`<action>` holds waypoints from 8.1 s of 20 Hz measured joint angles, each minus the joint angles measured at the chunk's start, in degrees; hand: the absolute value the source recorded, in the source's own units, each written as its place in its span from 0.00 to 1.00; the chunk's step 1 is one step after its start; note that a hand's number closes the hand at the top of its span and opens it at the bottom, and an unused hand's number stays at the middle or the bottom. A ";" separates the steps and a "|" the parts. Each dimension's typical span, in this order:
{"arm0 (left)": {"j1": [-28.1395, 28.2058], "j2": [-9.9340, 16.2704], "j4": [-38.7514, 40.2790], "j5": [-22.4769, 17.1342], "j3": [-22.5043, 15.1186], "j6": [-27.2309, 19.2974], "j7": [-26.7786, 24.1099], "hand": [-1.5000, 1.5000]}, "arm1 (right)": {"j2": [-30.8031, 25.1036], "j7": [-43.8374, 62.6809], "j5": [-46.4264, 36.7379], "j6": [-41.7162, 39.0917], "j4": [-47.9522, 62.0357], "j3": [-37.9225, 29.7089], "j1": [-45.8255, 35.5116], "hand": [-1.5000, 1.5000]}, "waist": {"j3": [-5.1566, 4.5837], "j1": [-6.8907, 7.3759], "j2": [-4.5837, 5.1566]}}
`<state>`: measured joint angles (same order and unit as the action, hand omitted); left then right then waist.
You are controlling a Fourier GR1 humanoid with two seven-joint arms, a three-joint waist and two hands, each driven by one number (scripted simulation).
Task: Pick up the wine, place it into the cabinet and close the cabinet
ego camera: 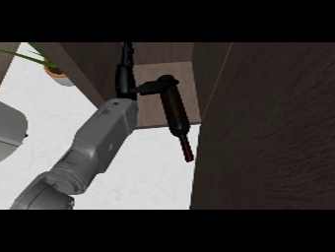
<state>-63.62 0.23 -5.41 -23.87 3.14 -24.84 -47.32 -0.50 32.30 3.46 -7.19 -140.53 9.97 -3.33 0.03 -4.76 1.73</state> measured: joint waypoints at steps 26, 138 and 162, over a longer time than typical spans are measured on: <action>1.75 -0.34 -1.46 -3.56 -2.75 11.86 -1.73 0.00 | 0.10 2.58 -0.36 2.04 -0.23 1.45 -1.72 0.00 | -0.18 0.17 -0.73; 79.44 41.52 -107.68 -30.58 -7.29 21.47 24.44 0.00 | -10.22 12.42 -3.95 35.09 9.18 39.51 -27.21 1.00 | -0.26 6.88 -1.56; 76.45 35.80 -106.28 -25.75 -6.79 19.64 27.38 0.00 | 0.52 -7.72 7.50 27.42 67.30 14.67 -67.87 1.00 | -0.39 6.42 -2.16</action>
<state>12.83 36.03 -111.70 -49.63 -3.64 -5.21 -19.94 0.02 24.58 10.96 20.23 -73.23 24.64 -71.21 -0.36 1.66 -0.43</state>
